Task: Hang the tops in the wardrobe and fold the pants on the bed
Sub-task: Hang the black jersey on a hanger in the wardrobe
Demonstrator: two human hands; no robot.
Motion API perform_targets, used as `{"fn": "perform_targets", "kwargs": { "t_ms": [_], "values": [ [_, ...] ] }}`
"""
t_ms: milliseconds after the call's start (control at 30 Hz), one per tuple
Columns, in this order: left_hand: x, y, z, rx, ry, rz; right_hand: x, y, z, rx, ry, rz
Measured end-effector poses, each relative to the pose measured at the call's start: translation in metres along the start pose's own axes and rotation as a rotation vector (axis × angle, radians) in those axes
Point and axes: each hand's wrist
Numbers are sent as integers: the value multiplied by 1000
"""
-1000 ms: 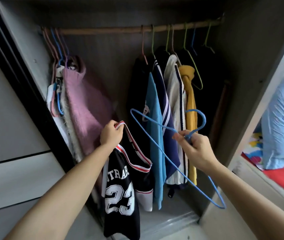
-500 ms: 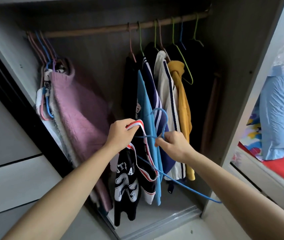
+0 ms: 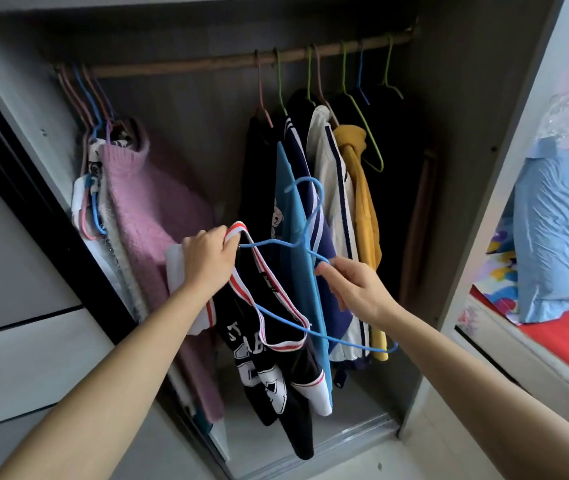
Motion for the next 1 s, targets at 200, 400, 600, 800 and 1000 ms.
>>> {"fn": "perform_targets", "kwargs": {
  "t_ms": [200,400,600,800,1000],
  "values": [
    [4,0,35,21,-189,-155,5,-1,-4,-91,-162,42],
    [1,8,47,-18,-187,-60,24,-11,-9,-408,-497,523],
    [-4,11,42,-48,-246,28,31,-29,25,-438,-759,-77],
    [1,3,33,-87,-311,39,28,-30,52,-500,-897,-130],
    [10,-6,27,-144,-347,50,37,-37,68,-329,-919,-342]
  ]
}}
Point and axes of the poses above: each hand's wrist, its own y-axis towards the middle knuckle, its own x-axis out of the palm, z = x × y, and after that the axes turned 8 degrees about x, right-handed
